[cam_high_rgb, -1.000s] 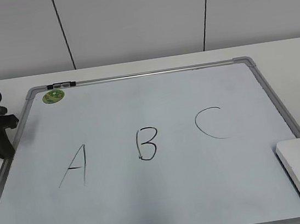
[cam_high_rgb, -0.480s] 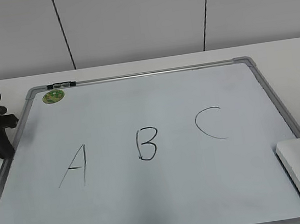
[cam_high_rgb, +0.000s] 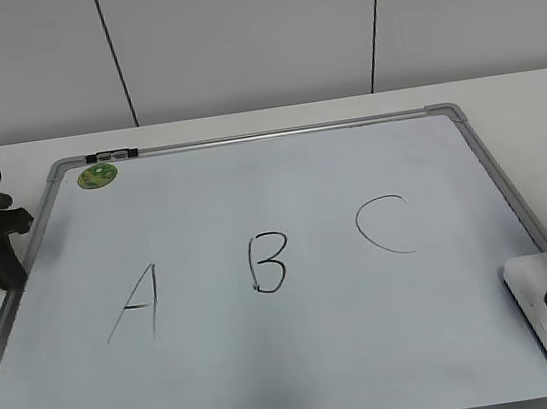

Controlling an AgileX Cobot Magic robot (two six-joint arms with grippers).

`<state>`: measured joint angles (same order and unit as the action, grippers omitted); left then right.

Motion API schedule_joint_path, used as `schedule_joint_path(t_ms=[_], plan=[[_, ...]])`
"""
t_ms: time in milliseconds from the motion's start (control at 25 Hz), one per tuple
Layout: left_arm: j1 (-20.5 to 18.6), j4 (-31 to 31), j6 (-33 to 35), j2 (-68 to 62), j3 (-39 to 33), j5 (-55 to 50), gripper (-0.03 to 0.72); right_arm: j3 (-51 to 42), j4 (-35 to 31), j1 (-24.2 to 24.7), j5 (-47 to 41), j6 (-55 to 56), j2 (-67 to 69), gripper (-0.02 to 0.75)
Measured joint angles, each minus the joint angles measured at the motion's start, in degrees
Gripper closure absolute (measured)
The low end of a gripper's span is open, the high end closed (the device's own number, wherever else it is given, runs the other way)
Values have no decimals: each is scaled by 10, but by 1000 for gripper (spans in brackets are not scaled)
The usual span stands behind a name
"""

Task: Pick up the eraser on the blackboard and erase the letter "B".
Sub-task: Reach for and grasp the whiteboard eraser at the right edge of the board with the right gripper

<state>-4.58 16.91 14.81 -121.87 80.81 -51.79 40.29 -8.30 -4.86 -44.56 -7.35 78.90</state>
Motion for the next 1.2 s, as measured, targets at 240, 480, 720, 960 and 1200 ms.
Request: schedule_joint_path(t_ms=[240, 480, 720, 960, 1200], plan=[[0, 1, 0, 0, 0, 0, 647, 37, 11, -5, 5, 11, 79, 76], [0, 1, 0, 0, 0, -1, 657, 51, 11, -5, 9, 14, 134, 76], [0, 1, 0, 0, 0, -1, 657, 51, 16, -5, 21, 20, 164, 102], [0, 2, 0, 0, 0, -1, 657, 52, 23, -6, 24, 35, 164, 207], [0, 3, 0, 0, 0, -1, 657, 73, 25, -6, -5, 35, 165, 209]])
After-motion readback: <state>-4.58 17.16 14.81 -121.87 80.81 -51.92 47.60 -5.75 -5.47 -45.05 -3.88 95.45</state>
